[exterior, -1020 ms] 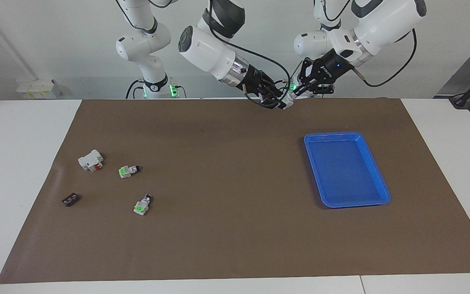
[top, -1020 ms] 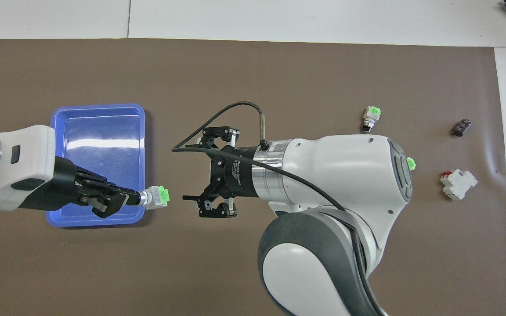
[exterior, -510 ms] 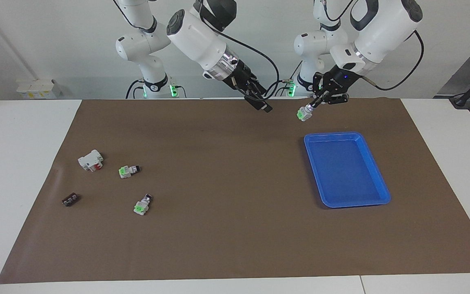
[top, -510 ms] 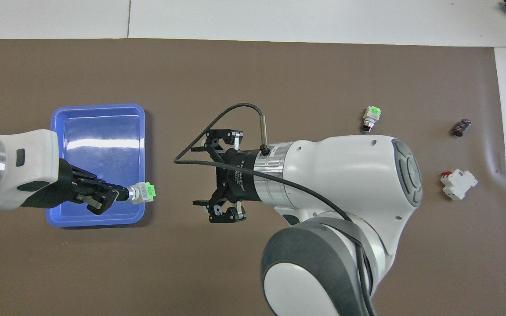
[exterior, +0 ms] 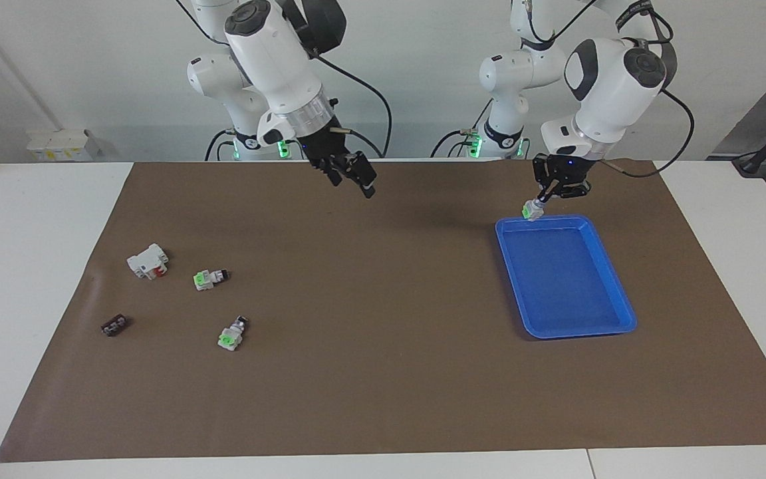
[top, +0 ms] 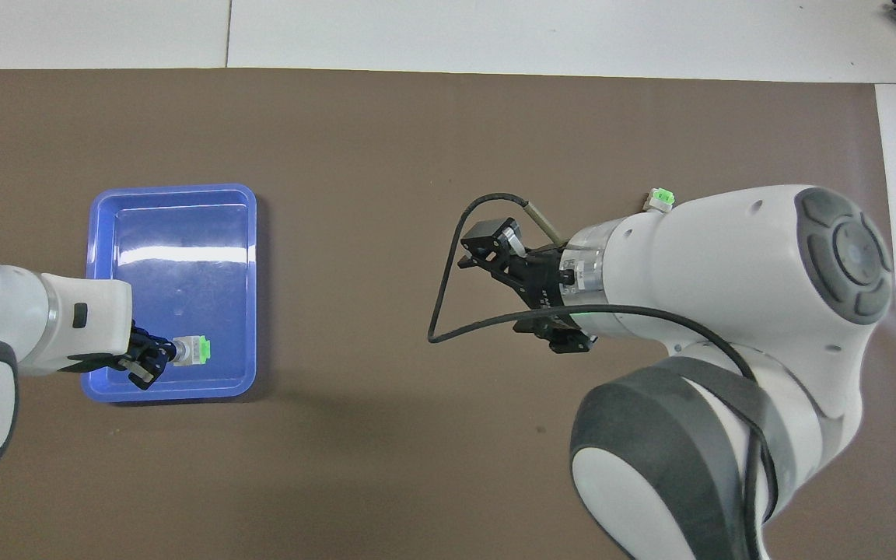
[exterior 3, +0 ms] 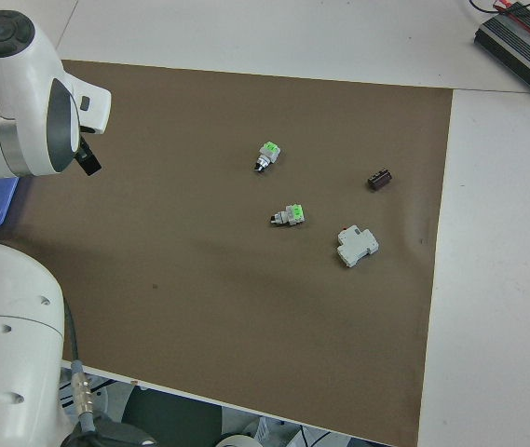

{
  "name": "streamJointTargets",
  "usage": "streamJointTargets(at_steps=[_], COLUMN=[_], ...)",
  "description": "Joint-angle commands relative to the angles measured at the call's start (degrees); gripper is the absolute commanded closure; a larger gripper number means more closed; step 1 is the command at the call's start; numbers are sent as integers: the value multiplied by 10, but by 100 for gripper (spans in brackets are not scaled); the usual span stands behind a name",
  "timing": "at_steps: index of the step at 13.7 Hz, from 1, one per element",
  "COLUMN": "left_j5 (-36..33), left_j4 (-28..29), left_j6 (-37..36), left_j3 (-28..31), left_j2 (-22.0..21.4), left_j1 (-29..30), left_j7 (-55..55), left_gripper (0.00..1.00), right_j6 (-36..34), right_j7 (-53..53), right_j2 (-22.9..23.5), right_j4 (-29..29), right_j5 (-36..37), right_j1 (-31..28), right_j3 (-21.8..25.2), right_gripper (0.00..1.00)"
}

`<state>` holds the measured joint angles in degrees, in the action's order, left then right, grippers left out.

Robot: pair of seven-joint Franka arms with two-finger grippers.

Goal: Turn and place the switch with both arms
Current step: 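Lower the switch into the blue tray while the right gripper withdraws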

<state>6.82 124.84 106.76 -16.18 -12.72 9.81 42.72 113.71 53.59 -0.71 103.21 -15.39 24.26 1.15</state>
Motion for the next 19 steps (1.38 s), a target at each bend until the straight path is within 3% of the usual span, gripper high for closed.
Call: streamJointTargets(at_steps=[1,5,8,12,15,16,17,19], left_j5=[-43,-87,-94,-94,-94,-94,-94,-94], left_j4=[17,18,22,63,65,61,60,51], left_j6=[54,114,116,117,112,114,109,107], left_j3=[-5,-5,-5,-5,-6,-6,-6,-8], left_j2=[30,79,86,70,68,70,70,70], left_j1=[7,1,4,0,-3,-3,-2,-3], left_j7=[11,8,11,9,5,5,5,3], left_gripper=[100,100,100,100,100,9,0,0], right_j6=[-17,-42,-85,-208,-218,-218,-216,-217], right_j7=[-140,-301,-400,-419,-421,-421,-419,-414], right_j2=[-20,-30,-46,-38,-18,-18,-20,-25], right_j4=[5,2,-11,-82,-118,-115,-110,-100], right_j5=[74,117,150,159,206,202,199,198], right_j1=[-52,-138,-191,-236,-231,-232,-233,-227], right_j3=[-5,-1,2,2,-5,-5,-5,-5], right_gripper=[1,1,1,1,1,1,1,1])
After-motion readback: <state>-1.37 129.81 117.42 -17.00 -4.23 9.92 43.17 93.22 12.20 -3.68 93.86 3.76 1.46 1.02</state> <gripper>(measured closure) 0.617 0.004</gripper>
